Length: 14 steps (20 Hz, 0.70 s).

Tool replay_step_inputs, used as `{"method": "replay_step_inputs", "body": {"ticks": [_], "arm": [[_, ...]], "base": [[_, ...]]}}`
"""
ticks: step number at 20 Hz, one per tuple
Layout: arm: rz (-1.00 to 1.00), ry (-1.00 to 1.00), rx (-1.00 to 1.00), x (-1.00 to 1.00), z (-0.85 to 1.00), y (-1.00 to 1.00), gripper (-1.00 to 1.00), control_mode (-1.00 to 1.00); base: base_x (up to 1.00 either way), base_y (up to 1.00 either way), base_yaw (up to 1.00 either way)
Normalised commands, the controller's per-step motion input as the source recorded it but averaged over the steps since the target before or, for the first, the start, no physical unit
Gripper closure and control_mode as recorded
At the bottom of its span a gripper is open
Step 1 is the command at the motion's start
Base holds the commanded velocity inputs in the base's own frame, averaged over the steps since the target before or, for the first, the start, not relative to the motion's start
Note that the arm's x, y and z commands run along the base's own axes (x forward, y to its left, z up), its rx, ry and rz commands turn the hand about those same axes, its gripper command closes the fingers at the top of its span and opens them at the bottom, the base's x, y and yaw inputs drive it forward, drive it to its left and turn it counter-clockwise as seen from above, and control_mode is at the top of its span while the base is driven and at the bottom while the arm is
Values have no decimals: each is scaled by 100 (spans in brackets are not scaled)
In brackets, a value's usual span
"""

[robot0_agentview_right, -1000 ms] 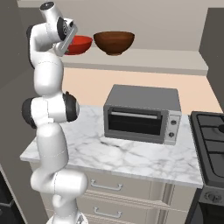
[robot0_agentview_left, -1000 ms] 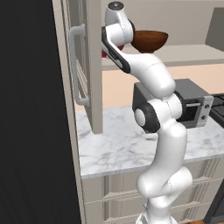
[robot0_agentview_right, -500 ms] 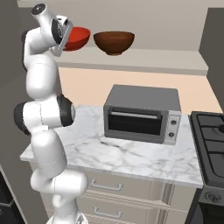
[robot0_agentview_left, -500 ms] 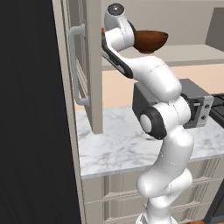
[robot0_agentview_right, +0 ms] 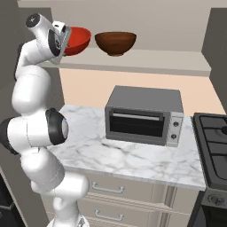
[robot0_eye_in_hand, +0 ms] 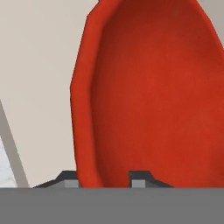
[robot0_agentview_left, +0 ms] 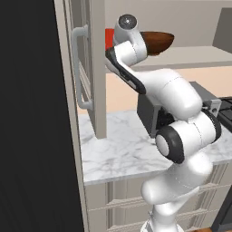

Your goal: Pick up the bowls from the cabinet and place each bowl in front of a stool on the dining counter.

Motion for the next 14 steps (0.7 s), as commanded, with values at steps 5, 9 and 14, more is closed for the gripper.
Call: {"method": "replay_step_inputs", "body": {"ticks": [5, 9, 14], "arm": [[7, 0, 0, -100, 0, -45, 100, -100], [12, 0, 0, -100, 0, -39, 100, -100], [13, 0, 0, -100, 0, -45, 100, -100]], "base": [[0, 0, 0], [0, 0, 0], [0, 0, 0]]}}
